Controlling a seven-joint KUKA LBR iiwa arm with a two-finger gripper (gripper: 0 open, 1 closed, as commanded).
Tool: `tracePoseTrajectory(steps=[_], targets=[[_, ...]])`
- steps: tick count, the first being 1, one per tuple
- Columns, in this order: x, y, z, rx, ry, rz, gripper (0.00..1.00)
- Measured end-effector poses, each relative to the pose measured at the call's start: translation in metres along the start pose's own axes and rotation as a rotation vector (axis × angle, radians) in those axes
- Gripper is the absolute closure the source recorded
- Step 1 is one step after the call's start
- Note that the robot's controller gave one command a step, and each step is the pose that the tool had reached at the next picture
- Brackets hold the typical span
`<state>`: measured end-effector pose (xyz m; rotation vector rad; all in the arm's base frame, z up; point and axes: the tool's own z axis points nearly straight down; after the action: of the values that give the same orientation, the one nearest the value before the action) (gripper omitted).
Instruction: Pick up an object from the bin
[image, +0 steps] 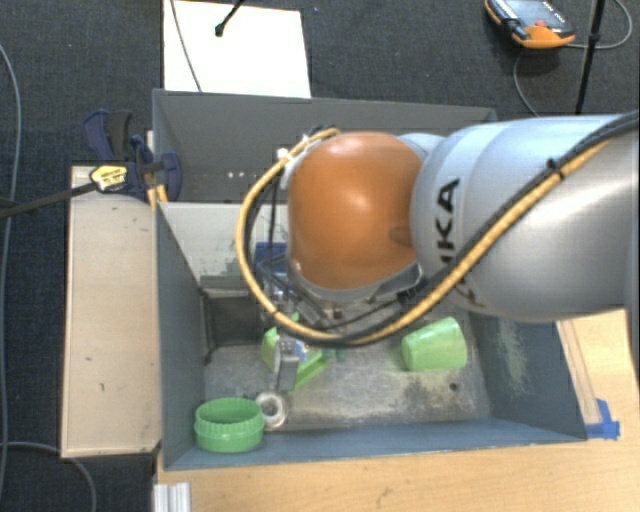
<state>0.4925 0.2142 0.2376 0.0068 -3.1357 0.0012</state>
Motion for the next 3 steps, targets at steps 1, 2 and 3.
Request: tracePoseTrajectory(steps=[1, 2, 3], targets=[[-0.002, -0.001, -0.005, -0.002, -0.008, 0.006, 0.00], [-0.005, -0.001, 0.027, -0.006, -0.017, -0.015, 0.00], [-0.003, -0.001, 0.057, 0.001, 0.001, -0.019, 0.00]])
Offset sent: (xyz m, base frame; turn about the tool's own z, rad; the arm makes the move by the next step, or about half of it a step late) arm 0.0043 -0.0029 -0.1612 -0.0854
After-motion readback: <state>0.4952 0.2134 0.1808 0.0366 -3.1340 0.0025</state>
